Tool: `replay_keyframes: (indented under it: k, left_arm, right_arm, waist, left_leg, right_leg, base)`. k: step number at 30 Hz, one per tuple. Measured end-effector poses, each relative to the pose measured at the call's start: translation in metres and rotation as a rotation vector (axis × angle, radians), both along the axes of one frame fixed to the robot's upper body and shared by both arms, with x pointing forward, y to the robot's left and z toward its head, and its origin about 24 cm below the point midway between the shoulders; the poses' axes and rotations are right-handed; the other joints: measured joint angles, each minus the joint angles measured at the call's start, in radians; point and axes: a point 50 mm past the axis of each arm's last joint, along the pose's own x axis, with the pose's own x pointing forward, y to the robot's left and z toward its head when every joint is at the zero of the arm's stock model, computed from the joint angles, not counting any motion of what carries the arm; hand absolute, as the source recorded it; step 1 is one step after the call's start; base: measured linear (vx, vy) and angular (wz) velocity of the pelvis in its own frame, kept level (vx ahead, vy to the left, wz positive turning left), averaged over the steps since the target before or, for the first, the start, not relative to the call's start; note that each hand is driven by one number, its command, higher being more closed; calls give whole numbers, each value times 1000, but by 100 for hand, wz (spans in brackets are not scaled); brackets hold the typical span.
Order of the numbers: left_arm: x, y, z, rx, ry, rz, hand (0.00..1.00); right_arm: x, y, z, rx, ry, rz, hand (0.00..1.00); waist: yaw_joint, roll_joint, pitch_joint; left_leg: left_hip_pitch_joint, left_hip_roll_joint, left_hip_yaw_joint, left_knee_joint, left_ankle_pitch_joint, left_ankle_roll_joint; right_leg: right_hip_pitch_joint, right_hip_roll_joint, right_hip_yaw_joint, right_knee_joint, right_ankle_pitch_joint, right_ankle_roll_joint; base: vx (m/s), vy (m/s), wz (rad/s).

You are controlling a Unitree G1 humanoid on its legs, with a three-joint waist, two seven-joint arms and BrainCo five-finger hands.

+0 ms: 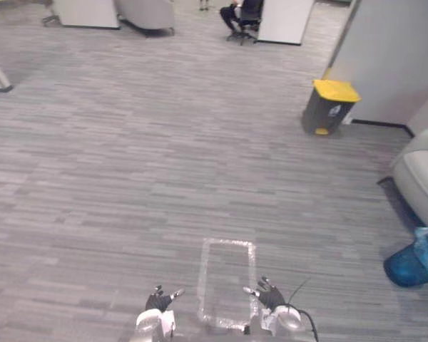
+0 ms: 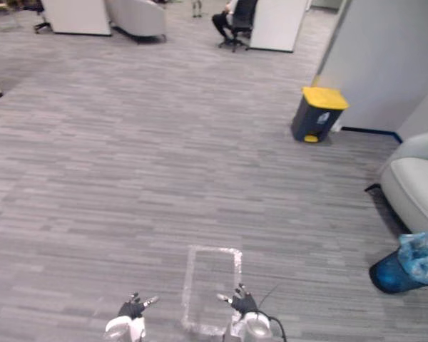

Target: Organize the slippers on the shoe rack

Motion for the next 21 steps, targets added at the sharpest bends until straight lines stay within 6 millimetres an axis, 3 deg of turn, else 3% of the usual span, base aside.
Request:
replay_keyframes:
  k: [2,3,4,6,7,8,9,10,11,12,14,16,17,19,20,21]
  left_arm:
    - [-1,-3,0,-10,0,-2,0]
    - [-1,-3,-1,-9,2,-4,0]
    - [-2,-4,-1,-10,6,-5,0]
    - [-1,-7,-1,-18,4,-14,0]
    - [-2,-11,-1,-28,5,-26,0]
    - [-1,-12,-1,-31,4,-27,0]
    - [1,-12,0,-35,-8,-27,0]
    - [1,-12,0,-36,-9,-25,0]
    - [0,-9,1,-33,-19,-13,0]
    - [0,-6,2,-27,-30,8,0]
    - [0,-3,3,-25,-40,26,0]
    - [0,-3,3,-24,-43,28,0]
    - [2,-4,5,-25,-55,30,0]
    - [3,-5,5,-26,-59,29,0]
    - [3,-6,5,-29,-62,28,0]
    - [4,-7,5,-31,-61,26,0]
  right_arm:
    - [1,-2,0,0,-3,-13,0]
    - [2,-2,0,1,-3,-19,0]
    - [4,-4,1,-4,-5,-18,0]
    - [6,-8,2,-15,-10,-20,0]
    - [7,-9,3,-17,-17,-23,0]
    - [7,-11,3,-23,-17,-22,0]
    - [6,-10,2,-22,-15,-14,0]
    - [6,-11,2,-23,-14,-14,0]
    - [4,-10,1,-27,-3,7,0]
    - [2,-6,0,-23,1,21,0]
    - [0,-3,0,-16,7,20,0]
    - [-1,-3,-1,-15,10,17,0]
    - [-2,-2,-1,-13,13,15,0]
    - [-3,-2,-2,-9,16,0,0]
    - [-1,-2,-1,-11,12,-1,0]
    - [-2,-3,-1,-14,14,-3,0]
  waist:
    - [-2,1,0]
    - [-2,0,1]
    - [-2,3,9]
    - [-2,25,8]
    - [-9,45,5]
    - [-15,48,5]
    - [-21,65,6]
    - [-21,67,5]
    - [-9,77,3]
    - [4,77,5]
    - [12,68,3]
    - [12,62,3]
    - [14,60,4]
    - [15,55,0]
    - [19,52,0]
    - [20,61,-7]
  left_leg:
    - [29,3,19,-40,-12,-20]
    - [57,0,33,-63,-32,-51]
    - [95,-14,33,-74,-48,-71]
    - [108,13,34,-35,-47,-70]
    - [58,46,10,138,-50,-75]
    - [21,57,-3,238,-49,-79]
    - [-89,105,-63,512,8,-141]
    - [-104,110,-71,542,19,-146]
    - [-222,142,-138,803,83,-175]
    - [-273,153,-135,891,59,-162]
    - [-315,159,-103,854,0,-131]
    - [-350,157,-95,735,-48,-110]
    - [-372,142,-124,598,-73,-109]
    - [-387,88,-247,411,-70,-114]
    - [-401,35,-387,280,-50,-110]
    - [-397,15,-476,174,5,-109]
  right_leg:
    - [-24,12,-93,-209,22,-20]
    - [-27,25,-137,-352,80,-42]
    - [-18,46,-143,-405,158,-112]
    - [12,63,-140,-409,135,-119]
    - [51,85,-125,-427,99,-125]
    - [71,92,-120,-441,92,-119]
    - [126,123,-112,-486,86,-129]
    - [134,127,-110,-490,86,-131]
    - [188,173,-58,-525,74,-158]
    - [234,197,3,-539,58,-183]
    - [301,207,97,-572,60,-178]
    - [355,205,181,-608,61,-169]
    - [387,201,251,-627,53,-153]
    - [398,186,329,-627,35,-123]
    - [395,168,405,-625,23,-101]
    - [389,162,454,-618,9,-78]
  base:
    - [353,-16,4]
    - [467,-87,-14]
    - [472,-96,-34]
    - [387,-127,-39]
    - [372,-178,-25]
    - [455,-221,-24]
    - [304,-114,-9]
    - [381,-84,-63]
    - [386,-24,-125]
    - [397,-8,-149]
    - [414,36,-162]
    - [420,108,-152]
    - [485,239,-146]
    - [432,267,-148]
    - [324,249,-167]
    - [491,408,-166]
